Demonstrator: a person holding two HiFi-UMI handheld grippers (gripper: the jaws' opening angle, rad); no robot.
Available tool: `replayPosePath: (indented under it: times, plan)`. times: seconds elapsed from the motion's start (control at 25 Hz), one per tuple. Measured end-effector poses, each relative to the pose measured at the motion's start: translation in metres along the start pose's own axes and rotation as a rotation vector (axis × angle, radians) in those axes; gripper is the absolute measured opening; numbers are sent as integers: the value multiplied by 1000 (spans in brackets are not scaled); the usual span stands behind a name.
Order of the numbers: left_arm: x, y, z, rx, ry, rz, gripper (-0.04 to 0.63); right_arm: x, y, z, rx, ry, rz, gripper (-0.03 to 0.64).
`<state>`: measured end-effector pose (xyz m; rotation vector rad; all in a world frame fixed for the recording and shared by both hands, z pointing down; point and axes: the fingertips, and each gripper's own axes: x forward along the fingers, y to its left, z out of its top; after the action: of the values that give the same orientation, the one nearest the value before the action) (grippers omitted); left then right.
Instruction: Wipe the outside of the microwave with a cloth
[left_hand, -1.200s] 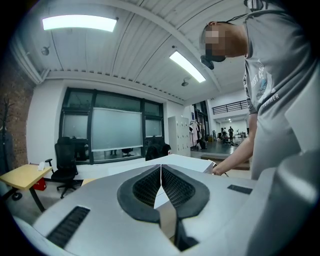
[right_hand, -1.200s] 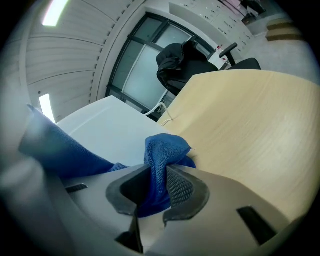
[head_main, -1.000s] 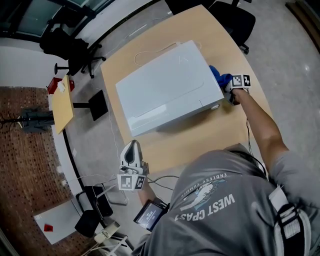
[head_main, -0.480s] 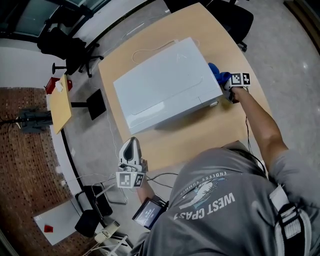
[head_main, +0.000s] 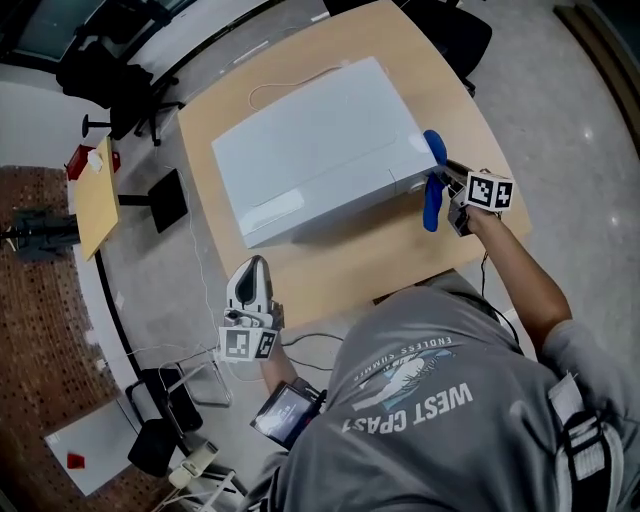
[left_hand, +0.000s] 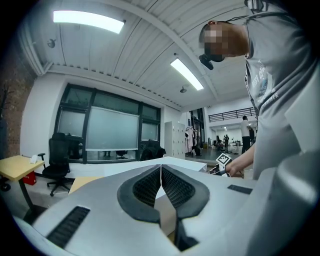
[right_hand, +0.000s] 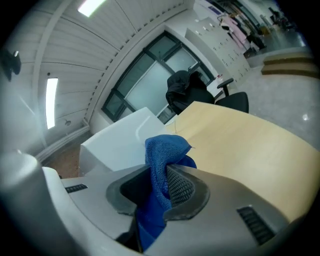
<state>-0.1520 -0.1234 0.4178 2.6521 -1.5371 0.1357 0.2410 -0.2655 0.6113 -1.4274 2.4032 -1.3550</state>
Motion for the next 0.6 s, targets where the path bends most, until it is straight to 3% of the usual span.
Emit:
replayPosePath:
  times: [0.16, 0.28, 0.6]
  plan:
    - [-13, 0, -2, -13, -24, -18, 23, -26, 10, 0, 179, -252, -119, 84]
    - [-27, 0, -5, -21, -35, -19, 23, -39, 17, -7, 276, -373, -170, 84]
    - [-80, 10, -17, -41, -50, 26, 23, -44, 52, -43, 342, -454, -142, 84]
